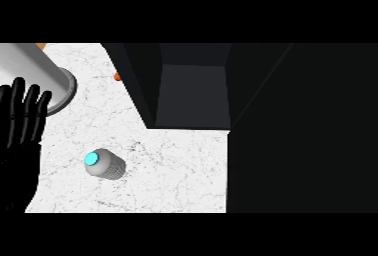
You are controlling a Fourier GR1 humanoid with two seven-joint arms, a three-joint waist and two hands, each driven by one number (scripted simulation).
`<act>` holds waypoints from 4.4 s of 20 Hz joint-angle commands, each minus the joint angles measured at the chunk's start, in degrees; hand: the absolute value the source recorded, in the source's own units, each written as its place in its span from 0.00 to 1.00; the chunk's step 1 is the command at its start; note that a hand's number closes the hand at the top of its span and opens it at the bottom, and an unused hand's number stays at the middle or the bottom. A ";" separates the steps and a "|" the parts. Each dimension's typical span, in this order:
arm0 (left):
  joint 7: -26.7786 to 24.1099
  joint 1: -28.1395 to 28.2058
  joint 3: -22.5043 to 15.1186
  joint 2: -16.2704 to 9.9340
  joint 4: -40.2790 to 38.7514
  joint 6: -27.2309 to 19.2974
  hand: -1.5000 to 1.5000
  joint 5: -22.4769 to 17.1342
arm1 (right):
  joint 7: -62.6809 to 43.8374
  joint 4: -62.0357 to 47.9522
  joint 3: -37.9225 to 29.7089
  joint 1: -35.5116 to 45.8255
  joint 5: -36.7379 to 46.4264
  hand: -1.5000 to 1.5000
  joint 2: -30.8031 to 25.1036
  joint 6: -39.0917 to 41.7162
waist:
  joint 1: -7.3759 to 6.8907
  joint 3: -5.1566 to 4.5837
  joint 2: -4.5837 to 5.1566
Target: Pick up the bottled water, place it into the cabinet and close the cabinet
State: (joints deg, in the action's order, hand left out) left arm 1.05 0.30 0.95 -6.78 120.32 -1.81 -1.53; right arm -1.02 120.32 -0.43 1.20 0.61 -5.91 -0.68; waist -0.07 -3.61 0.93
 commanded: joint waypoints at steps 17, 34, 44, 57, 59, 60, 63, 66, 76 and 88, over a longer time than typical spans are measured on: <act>21.58 12.85 -37.45 6.77 19.68 -20.24 0.00 13.55 | -12.52 20.27 1.01 -21.57 -19.73 0.00 -1.71 9.31 | 0.43 3.72 -1.17; 21.16 20.88 -47.60 1.58 24.08 -26.18 0.00 20.41 | -15.97 29.21 -1.60 -28.11 -24.08 0.00 -1.49 11.48 | 0.37 3.66 -1.60; 21.36 21.57 -45.97 -0.89 25.00 -31.84 0.00 21.84 | -15.09 28.87 0.68 -29.68 -22.29 0.00 0.08 11.96 | 0.25 3.65 -1.61; 14.47 25.89 -33.48 -6.96 18.69 -32.32 0.00 10.06 | -13.87 31.79 -2.97 -33.00 -26.19 0.00 -0.49 14.04 | 0.68 3.48 -1.22; 14.91 27.05 -30.59 -8.40 19.18 -31.45 0.00 7.91 | -11.33 30.72 -5.17 -35.25 -28.85 0.00 -0.91 16.16 | 0.95 3.52 -1.33; 11.94 26.48 -27.03 -8.39 16.14 -30.01 0.00 2.87 | -12.80 30.35 -5.61 -33.57 -28.25 0.00 -1.40 14.98 | 0.76 3.40 -1.19; 8.65 25.43 -25.84 -7.31 9.94 -28.69 0.00 1.07 | -11.23 30.52 -5.38 -35.99 -28.48 0.00 -1.08 16.84 | 1.22 3.45 -1.19; 5.08 25.73 -20.81 -10.45 7.41 -24.84 0.00 -1.77 | -9.74 29.22 -6.97 -35.76 -30.04 0.00 -1.69 17.84 | 1.02 3.45 -1.21; -5.08 18.58 -11.70 -7.89 -12.02 -18.32 0.00 -10.52 | -8.08 29.03 -7.87 -38.52 -31.80 0.00 -2.01 20.45 | 1.62 3.46 -1.09; -14.07 12.76 -5.43 -6.62 -33.19 -12.05 0.00 -13.97 | -5.72 29.08 -10.00 -42.53 -34.72 0.00 -2.88 22.85 | 1.63 3.46 -1.00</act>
State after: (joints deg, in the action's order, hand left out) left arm -10.70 15.43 -6.80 -13.14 93.91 -16.68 -13.77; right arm -1.15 137.55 -9.10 -37.22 -22.47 -8.36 23.35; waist 1.56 -0.12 -0.16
